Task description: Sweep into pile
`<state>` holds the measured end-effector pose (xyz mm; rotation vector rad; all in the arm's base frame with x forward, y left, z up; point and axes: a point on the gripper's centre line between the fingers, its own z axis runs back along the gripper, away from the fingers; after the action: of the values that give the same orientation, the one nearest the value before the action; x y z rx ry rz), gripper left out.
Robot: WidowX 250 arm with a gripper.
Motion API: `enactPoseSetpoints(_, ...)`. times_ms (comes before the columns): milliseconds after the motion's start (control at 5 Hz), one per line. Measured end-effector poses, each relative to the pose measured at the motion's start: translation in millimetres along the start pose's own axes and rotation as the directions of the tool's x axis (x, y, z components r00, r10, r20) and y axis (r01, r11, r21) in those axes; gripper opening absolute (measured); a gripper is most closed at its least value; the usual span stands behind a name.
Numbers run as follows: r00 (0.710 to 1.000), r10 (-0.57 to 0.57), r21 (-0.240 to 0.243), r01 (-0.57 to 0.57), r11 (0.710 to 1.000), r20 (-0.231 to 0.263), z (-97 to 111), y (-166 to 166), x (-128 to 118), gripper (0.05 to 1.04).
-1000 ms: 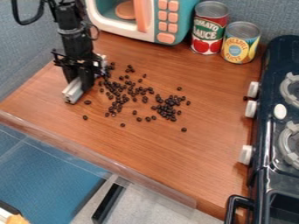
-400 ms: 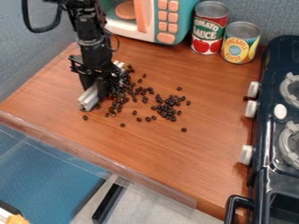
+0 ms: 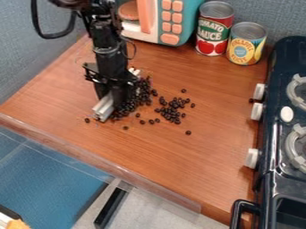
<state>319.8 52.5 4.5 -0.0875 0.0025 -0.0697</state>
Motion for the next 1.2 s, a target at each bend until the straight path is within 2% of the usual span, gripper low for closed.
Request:
enactPoseSetpoints(200, 0.999, 0.033, -0.024, -0.033, 0.999, 0.003, 0, -5, 1, 0.381)
enactPoseSetpoints(400, 1.000, -0.004, -0.054, 0.003, 0.999, -0.003, -4, -39, 8, 0.381)
enactPoseSetpoints(800, 1.000, 0.011, -0.076, -0.011, 0.997, 0.006, -6, -58, 12, 0.381)
enactPoseSetpoints(1000, 1.000, -0.004, -0.080, 0.005, 0.997, 0.007, -5, -62, 12, 0.381)
enactPoseSetpoints(1200, 1.000, -0.017, -0.105, 0.015, 0.994, -0.020, 2, -53, 8, 0.381)
